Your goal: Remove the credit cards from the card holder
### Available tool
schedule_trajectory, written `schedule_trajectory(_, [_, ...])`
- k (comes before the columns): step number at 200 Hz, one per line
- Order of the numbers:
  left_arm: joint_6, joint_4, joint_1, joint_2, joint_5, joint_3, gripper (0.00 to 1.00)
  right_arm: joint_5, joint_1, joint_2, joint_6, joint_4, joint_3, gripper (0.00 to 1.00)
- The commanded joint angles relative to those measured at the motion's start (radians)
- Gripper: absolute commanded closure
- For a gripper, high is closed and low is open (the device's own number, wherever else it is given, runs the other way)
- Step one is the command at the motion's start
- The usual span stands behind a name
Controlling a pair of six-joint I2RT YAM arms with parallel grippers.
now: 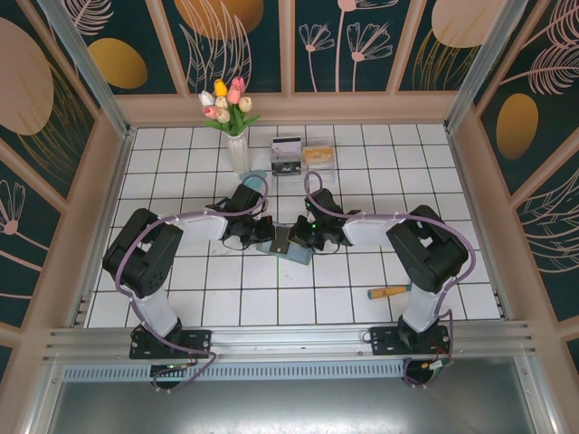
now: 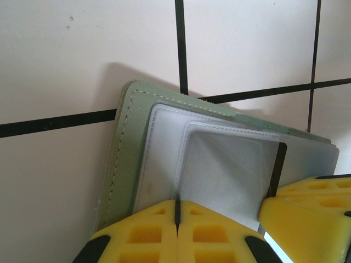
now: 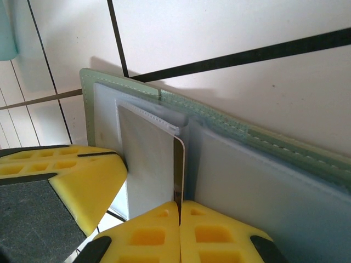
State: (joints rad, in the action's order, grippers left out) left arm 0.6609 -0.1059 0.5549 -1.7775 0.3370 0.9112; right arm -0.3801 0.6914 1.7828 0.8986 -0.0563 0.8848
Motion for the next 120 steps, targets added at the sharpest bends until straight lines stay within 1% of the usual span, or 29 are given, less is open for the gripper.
schedule_trajectory(1, [-0.020,-0.094,-0.008,-0.017,-0.090,-0.007,1.00,0.010,-0.009,-0.041,-0.011,0.036,-0.031,0.91])
schedule_trajectory(98, [-0.021,-0.097,-0.007,-0.020,-0.108,-0.011,1.00,0.027,-0.015,-0.059,-0.027,0.081,-0.057,0.93])
schedule_trajectory(120, [-0.024,-0.093,-0.007,-0.019,-0.094,-0.008,1.00,0.026,-0.018,-0.058,-0.033,0.090,-0.064,0.93])
